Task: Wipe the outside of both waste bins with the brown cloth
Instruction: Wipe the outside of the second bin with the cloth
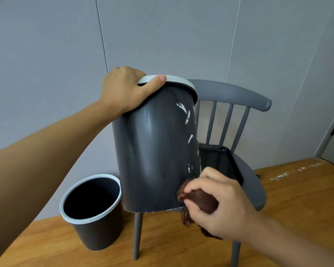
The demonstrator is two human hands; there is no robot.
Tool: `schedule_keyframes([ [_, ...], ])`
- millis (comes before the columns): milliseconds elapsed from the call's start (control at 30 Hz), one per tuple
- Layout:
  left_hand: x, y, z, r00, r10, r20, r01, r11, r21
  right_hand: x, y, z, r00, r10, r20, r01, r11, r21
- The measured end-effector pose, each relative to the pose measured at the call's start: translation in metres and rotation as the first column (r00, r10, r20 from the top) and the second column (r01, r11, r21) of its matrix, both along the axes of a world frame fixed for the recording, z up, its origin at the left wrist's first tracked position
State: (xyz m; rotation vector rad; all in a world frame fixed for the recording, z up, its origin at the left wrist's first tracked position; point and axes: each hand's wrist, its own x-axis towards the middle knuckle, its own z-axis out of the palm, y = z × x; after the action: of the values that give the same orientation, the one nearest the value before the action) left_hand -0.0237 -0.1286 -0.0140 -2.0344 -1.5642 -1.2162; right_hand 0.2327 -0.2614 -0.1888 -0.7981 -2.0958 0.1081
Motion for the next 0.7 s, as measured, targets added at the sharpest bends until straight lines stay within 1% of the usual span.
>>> schedule_keyframes([
  [100,0.004,-0.002,0.0,1.0,-0.019,-0.004,0.019,1.0,0.009,-0.003,0.012,0.016,0.999,-0.037,0.003,0.037,0.999,0.018],
  [200,0.006,-0.004,0.0,1.0,-0.021,-0.019,0.021,1.0,0.015,-0.017,0.038,0.051,0.99,-0.095,-0.102,0.102,0.993,0.061],
  [267,0.005,-0.004,0.001,1.0,-0.018,-0.02,0.018,1.0,0.017,-0.025,0.057,0.073,0.972,-0.148,-0.18,0.161,0.985,0.064],
  [333,0.005,-0.002,0.001,1.0,-0.017,-0.016,0.018,1.0,0.017,-0.028,0.069,0.083,0.959,-0.181,-0.22,0.197,0.979,0.053],
  [533,0.009,0.001,0.0,0.998,-0.052,-0.019,0.052,0.998,0.02,-0.02,0.061,0.064,0.952,-0.151,-0.265,0.161,0.987,0.015],
  [700,0.007,0.0,0.004,0.995,-0.09,-0.043,0.089,0.996,-0.014,-0.014,0.058,0.057,0.955,-0.149,-0.257,0.146,0.989,-0.03],
])
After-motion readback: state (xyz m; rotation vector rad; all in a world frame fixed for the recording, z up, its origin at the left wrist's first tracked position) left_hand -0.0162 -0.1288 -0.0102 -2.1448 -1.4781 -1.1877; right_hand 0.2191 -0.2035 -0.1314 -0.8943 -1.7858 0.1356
